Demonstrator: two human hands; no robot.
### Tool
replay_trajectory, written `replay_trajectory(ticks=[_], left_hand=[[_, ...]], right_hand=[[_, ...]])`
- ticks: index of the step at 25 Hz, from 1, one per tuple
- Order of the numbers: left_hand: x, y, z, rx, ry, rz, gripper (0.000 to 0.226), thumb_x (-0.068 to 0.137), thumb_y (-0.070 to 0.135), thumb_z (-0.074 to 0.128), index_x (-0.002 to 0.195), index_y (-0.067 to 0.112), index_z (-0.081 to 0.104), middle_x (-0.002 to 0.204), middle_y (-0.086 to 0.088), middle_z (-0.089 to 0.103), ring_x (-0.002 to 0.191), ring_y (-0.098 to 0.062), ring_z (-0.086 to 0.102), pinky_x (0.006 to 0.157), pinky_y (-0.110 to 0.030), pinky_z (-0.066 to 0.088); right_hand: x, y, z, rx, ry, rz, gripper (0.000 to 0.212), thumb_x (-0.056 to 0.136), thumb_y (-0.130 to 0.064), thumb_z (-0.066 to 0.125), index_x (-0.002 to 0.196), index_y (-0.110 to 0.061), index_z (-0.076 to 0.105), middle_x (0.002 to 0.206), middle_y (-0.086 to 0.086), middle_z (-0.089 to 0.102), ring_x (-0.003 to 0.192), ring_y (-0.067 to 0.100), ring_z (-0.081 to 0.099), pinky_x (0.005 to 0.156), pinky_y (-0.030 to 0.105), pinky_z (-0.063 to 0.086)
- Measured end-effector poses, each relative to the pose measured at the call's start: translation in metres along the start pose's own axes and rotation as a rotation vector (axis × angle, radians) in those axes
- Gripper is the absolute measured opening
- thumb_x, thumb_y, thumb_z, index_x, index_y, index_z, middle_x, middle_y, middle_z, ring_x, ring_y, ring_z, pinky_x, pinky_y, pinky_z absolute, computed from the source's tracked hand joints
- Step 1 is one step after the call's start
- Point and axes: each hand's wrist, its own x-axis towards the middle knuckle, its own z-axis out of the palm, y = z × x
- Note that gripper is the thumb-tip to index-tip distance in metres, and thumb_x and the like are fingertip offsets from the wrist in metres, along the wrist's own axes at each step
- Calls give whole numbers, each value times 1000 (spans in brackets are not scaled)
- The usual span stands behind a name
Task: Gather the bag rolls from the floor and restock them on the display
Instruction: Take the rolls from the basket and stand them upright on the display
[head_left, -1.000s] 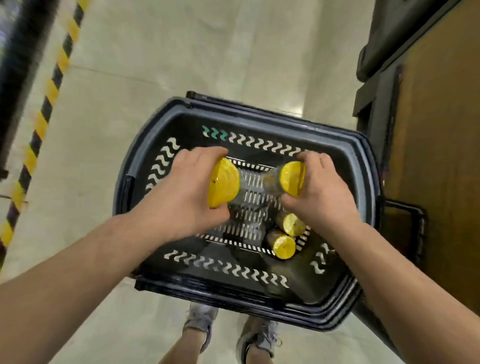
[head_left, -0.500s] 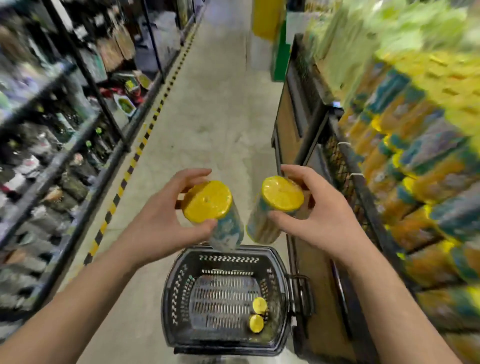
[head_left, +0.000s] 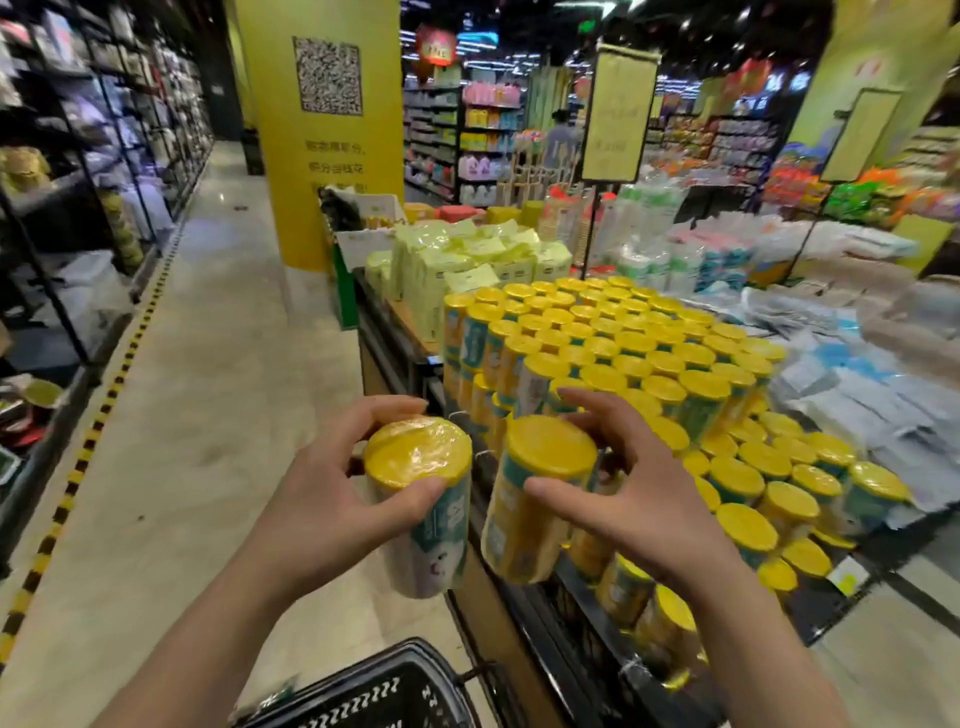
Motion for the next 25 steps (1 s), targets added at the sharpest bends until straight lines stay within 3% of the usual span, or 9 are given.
replay_trajectory(ticks=[4, 7, 11, 15, 20, 25], left_hand=[[29, 47, 49, -40, -128, 109, 63, 64, 65, 73, 122, 44, 61, 119, 25, 63, 110, 2, 61, 84, -24, 55], [34, 76, 93, -66, -172, 131, 62, 64, 67, 74, 121, 44, 61, 120, 24, 64, 112, 1, 61, 90, -36, 55], [31, 118, 173, -59, -180, 122, 62, 61, 70, 76, 116, 45, 64, 117, 23, 65, 111, -1, 62, 89, -41, 57], [27, 155, 253, -27, -158, 103, 57, 62, 70, 77, 111, 43, 67, 114, 20, 66, 111, -4, 61, 84, -43, 59], [26, 198, 325, 39, -101, 57, 56, 61, 71, 76, 109, 44, 68, 114, 22, 66, 109, 0, 60, 71, -23, 52], [35, 209, 356, 98, -82, 17, 58, 59, 72, 75, 108, 41, 69, 111, 26, 65, 107, 3, 59, 73, -24, 54]], right_hand=[[-32, 0, -71, -61, 78, 43, 81, 57, -67, 78, 132, -58, 48, 120, -31, 60, 109, -12, 54, 82, 16, 40], [-59, 15, -118, -56, 136, 51, 79, 59, -66, 79, 131, -59, 48, 120, -29, 62, 110, -11, 56, 83, 18, 42], [-97, 55, -190, -12, 221, 51, 78, 59, -64, 81, 130, -56, 51, 120, -26, 63, 111, -7, 58, 87, 22, 46], [-125, 97, -262, 32, 228, 53, 69, 66, -53, 86, 127, -53, 55, 119, -25, 63, 108, -9, 59, 83, 17, 46], [-133, 131, -339, 39, 176, 19, 69, 67, -55, 85, 128, -54, 52, 119, -28, 60, 107, -12, 55, 81, 16, 47], [-108, 158, -367, 63, 155, -16, 70, 68, -56, 85, 130, -50, 53, 119, -28, 60, 104, -14, 56, 82, 21, 52]])
